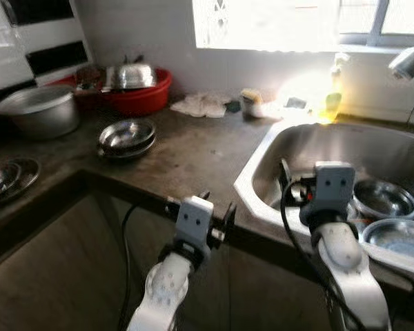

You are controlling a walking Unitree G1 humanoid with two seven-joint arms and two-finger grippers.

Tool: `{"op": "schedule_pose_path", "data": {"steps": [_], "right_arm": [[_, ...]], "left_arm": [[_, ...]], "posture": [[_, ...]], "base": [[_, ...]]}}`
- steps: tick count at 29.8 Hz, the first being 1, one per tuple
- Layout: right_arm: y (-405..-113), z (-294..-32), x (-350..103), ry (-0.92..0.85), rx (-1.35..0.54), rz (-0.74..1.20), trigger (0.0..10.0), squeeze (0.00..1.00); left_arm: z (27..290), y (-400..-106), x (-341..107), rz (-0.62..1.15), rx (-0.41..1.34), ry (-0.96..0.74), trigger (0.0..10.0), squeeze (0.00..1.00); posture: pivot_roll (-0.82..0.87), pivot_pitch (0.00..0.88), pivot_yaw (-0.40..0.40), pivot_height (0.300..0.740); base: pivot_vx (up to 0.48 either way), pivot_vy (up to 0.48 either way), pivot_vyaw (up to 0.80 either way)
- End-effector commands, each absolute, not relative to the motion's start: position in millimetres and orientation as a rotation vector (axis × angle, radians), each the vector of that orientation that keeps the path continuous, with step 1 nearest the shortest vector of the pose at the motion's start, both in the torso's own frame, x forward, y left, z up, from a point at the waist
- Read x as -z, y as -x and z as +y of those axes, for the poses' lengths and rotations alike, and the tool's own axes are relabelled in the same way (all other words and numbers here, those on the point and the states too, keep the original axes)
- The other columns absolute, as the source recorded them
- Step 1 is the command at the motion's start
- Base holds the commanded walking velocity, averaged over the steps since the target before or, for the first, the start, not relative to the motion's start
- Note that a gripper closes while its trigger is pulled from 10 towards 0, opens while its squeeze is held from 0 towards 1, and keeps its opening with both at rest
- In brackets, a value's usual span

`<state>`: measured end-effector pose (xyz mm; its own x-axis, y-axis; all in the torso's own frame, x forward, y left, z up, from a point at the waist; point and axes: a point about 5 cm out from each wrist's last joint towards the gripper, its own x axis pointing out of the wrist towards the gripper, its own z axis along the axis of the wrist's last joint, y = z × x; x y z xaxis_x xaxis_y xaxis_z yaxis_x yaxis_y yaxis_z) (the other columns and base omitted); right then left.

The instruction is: Kitchen organization

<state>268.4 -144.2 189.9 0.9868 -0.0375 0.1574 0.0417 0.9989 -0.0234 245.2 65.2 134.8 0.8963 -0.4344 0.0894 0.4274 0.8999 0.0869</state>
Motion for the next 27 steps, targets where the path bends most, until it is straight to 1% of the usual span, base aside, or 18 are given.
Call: {"op": "schedule_pose_path", "data": {"steps": [1,4,5,17,24,27], "right_arm": [[-270.0,-140.7,-194.9,0.026,0.022,-0.175,10.0,0.00],[-270.2,-139.2,-195.2,0.031,0.012,-0.176,10.0,0.00],[-270.0,-137.9,-194.6,0.036,0.005,-0.174,10.0,0.00],[-270.4,-137.3,-193.1,0.045,-0.003,-0.164,10.0,0.00],[-272.4,-136.3,-192.3,0.027,-0.018,-0.152,10.0,0.00],[-272.9,-136.3,-192.8,0.027,-0.019,-0.153,10.0,0.00]], "left_arm": [[67.3,-247.3,-136.9,-0.108,0.436,-0.072,10.0,0.00],[67.4,-247.1,-137.0,-0.108,0.436,-0.072,10.0,0.00],[67.7,-247.0,-137.4,-0.110,0.435,-0.071,10.0,0.00],[68.7,-248.3,-139.2,-0.119,0.426,-0.087,10.0,0.00],[67.9,-248.3,-138.3,-0.117,0.427,-0.092,10.0,0.00],[68.2,-248.2,-137.8,-0.115,0.426,-0.092,10.0,0.00]], "posture": [[0.11,0.000,-0.005,0.740],[0.11,0.000,-0.006,0.740],[0.11,0.000,-0.003,0.740],[0.11,0.000,-0.004,0.740],[0.11,0.000,-0.004,0.740],[0.11,0.000,-0.004,0.740]], "base": [[0.000,0.458,0.00],[0.000,0.458,0.00],[0.000,0.244,0.80],[0.000,0.000,0.80],[0.274,0.000,0.00],[0.000,0.000,0.00]]}}
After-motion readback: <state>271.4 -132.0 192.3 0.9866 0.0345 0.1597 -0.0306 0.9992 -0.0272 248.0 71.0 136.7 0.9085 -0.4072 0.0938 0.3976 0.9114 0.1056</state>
